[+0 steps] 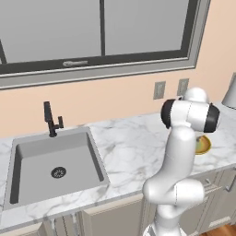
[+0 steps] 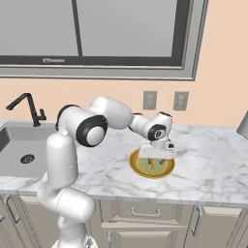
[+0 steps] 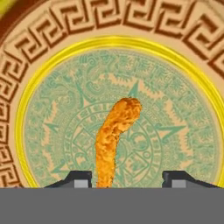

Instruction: Pick up the knife from the drawer and place it on the cutting board. Then place the meat from the plate to the cutting board.

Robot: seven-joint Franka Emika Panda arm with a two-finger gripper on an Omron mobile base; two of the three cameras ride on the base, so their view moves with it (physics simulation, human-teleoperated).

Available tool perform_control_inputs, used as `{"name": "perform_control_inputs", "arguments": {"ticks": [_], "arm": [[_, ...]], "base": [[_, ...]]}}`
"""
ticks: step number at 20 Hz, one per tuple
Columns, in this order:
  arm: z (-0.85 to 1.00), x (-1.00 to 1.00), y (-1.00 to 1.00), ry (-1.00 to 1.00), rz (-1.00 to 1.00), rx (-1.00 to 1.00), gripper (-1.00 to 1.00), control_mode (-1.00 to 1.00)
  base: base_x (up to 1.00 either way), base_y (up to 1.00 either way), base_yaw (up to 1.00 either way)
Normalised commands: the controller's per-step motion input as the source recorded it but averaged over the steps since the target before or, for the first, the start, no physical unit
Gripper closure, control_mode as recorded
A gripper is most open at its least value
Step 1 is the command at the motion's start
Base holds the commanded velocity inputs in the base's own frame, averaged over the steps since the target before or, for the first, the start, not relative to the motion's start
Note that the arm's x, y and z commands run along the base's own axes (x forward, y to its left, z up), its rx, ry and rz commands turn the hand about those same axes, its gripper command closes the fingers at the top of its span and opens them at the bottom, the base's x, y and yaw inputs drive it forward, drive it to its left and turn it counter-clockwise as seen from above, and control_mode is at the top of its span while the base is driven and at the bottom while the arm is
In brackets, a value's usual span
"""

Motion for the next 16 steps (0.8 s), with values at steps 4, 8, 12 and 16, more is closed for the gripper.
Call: {"name": "perform_control_inputs", "arguments": {"ticks": [4, 8, 12, 16], "arm": [[-0.69, -0.76, 1.0, -0.05, 0.06, 0.0, 1.0, -1.0], [-0.87, -0.85, 1.0, 0.0, 0.1, 0.0, 1.0, -1.0], [-1.0, -0.85, 1.0, -0.01, 0.13, -0.04, 1.0, -1.0], [-1.0, -0.88, 1.0, -0.06, 0.14, -0.15, 1.0, -1.0]], "base": [[0.0, 0.0, 0.0], [0.0, 0.0, 0.0], [0.0, 0.0, 0.0], [0.0, 0.0, 0.0]]}}
